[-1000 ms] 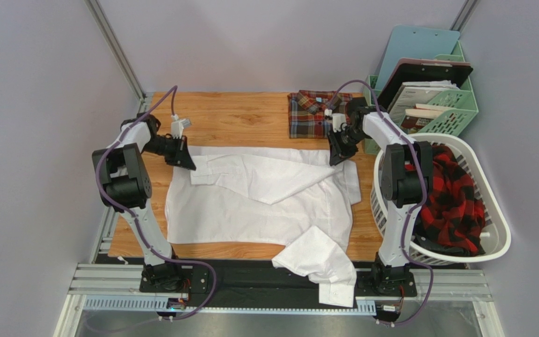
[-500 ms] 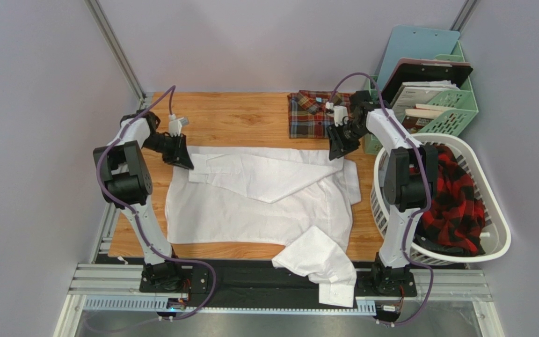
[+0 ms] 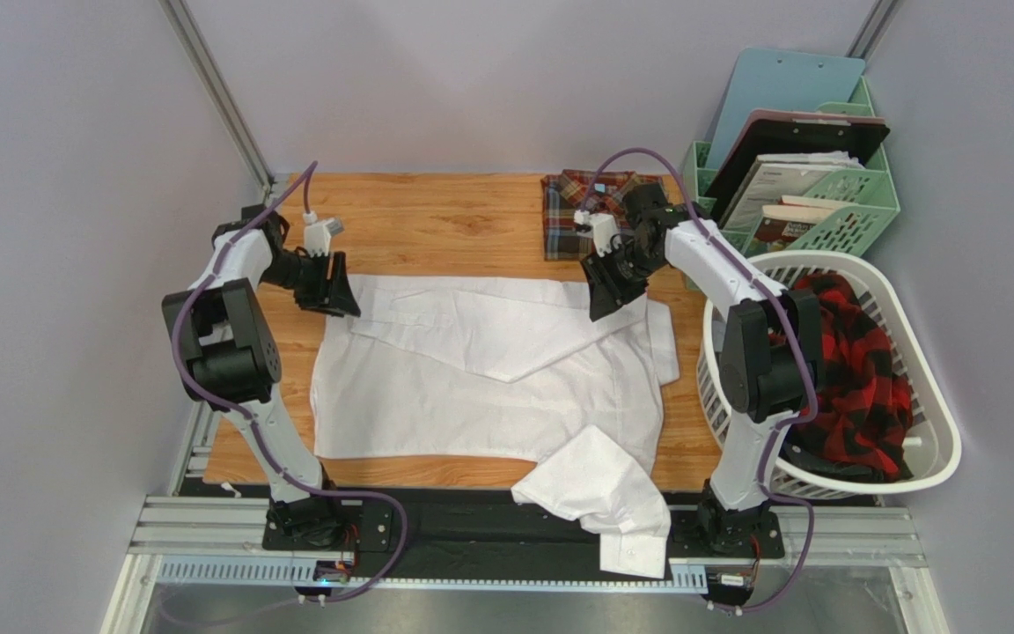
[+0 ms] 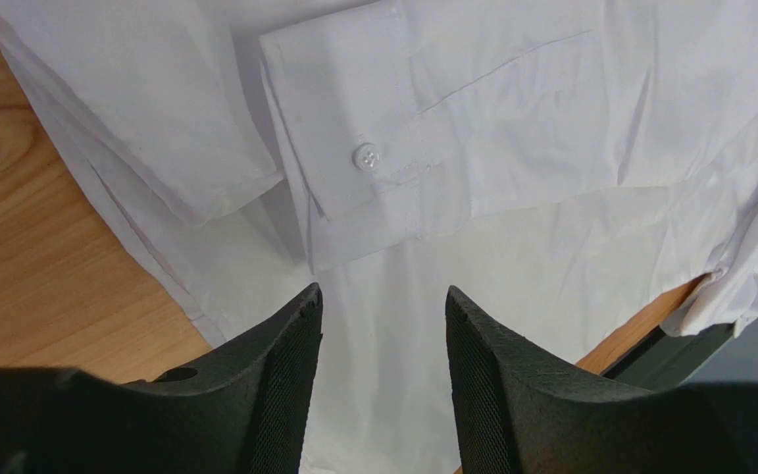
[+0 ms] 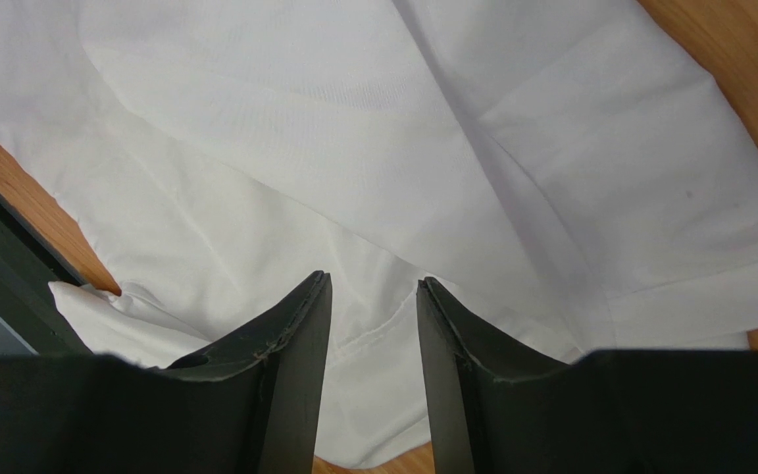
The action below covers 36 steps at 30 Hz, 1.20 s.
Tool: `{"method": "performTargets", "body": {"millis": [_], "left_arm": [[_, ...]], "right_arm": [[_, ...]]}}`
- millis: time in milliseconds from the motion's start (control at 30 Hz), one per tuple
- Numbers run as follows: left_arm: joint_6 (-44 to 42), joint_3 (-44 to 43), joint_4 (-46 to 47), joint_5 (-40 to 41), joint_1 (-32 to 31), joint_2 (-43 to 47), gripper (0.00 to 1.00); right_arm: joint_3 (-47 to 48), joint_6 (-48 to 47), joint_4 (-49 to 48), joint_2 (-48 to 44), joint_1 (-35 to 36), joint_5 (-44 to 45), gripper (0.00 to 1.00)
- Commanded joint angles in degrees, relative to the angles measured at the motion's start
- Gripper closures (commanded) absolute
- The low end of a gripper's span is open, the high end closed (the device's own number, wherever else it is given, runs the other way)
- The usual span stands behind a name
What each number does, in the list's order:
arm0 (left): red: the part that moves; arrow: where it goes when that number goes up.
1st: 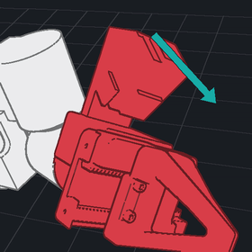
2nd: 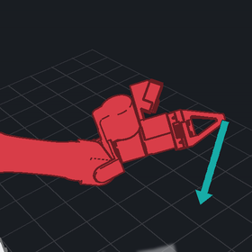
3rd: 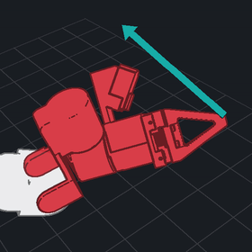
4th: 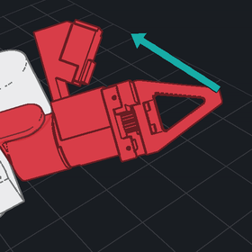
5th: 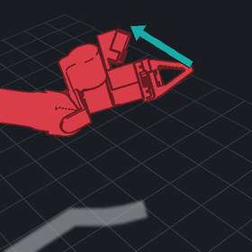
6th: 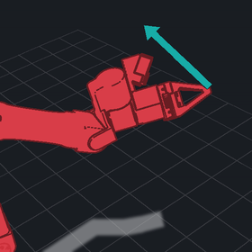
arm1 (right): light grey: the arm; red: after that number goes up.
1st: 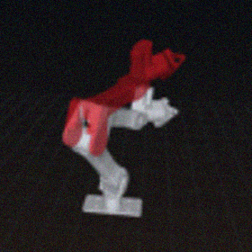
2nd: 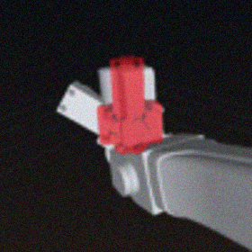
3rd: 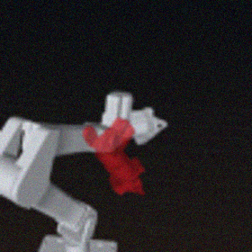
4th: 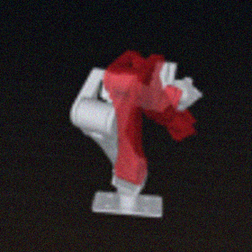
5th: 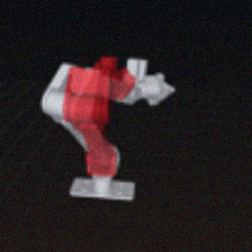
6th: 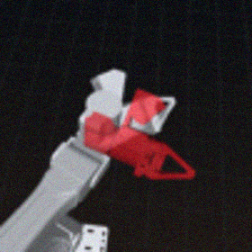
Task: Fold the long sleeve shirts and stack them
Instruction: Fold the shirt
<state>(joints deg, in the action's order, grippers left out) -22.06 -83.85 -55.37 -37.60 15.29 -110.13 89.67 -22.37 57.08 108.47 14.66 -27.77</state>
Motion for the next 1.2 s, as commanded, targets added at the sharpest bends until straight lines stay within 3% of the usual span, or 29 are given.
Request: {"method": "performTargets", "body": {"millis": [0, 133, 300, 600, 700, 833, 900, 967, 1000, 1033, 1167], "left_arm": [[1.50, 0.71, 2.11, 1.31, 0.27, -0.70, 0.45], [-0.78, 1.93, 2.02, 2.09, -0.96, -0.09, 0.47], [-0.70, 1.24, -0.52, 8.51, -2.02, -4.21, 0.57], [0.88, -11.67, -6.23, 11.33, -2.19, -12.39, 0.71], [-1.13, -17.56, -8.52, 6.34, -2.19, -12.93, 0.71], [-11.57, -17.06, -9.92, -3.16, -6.22, -3.63, 0.54], [-18.95, -14.95, -12.90, -5.72, -10.17, 4.10, 0.50], [-23.18, -8.28, -13.27, -10.02, -15.10, 13.56, 0.44], [-23.72, -4.86, -12.14, -11.68, -19.90, 17.10, 0.35], [-24.34, 2.31, -8.99, -13.70, -21.77, 20.97, 0.09], [-16.98, 19.58, 3.58, -15.92, -26.54, 42.12, 0.01]], "right_arm": [[-0.46, 0.92, -4.52, 1.31, 1.60, 2.19, 0.58], [-0.63, 2.50, -5.57, 3.85, 1.69, 4.74, 0.58], [-0.20, 2.86, -6.01, 8.86, 1.78, 10.36, 0.61], [14.54, 2.24, -4.53, 20.99, 1.69, 18.45, 0.64], [18.61, 2.24, -1.98, 22.41, 1.87, 16.35, 0.63], [12.83, 1.72, 0.65, 10.68, 1.61, 7.92, 0.54], [9.05, 1.02, 1.36, 4.51, 1.43, 1.77, 0.50], [2.38, 0.05, 2.51, -5.51, 0.73, -3.24, 0.47], [-0.43, -2.04, 2.68, -9.29, 0.38, -4.65, 0.46], [-7.59, -4.06, 3.56, -17.16, -0.23, -6.84, 0.44], [-26.70, -21.10, 8.56, -39.78, -0.15, -7.82, 0.29]]}}
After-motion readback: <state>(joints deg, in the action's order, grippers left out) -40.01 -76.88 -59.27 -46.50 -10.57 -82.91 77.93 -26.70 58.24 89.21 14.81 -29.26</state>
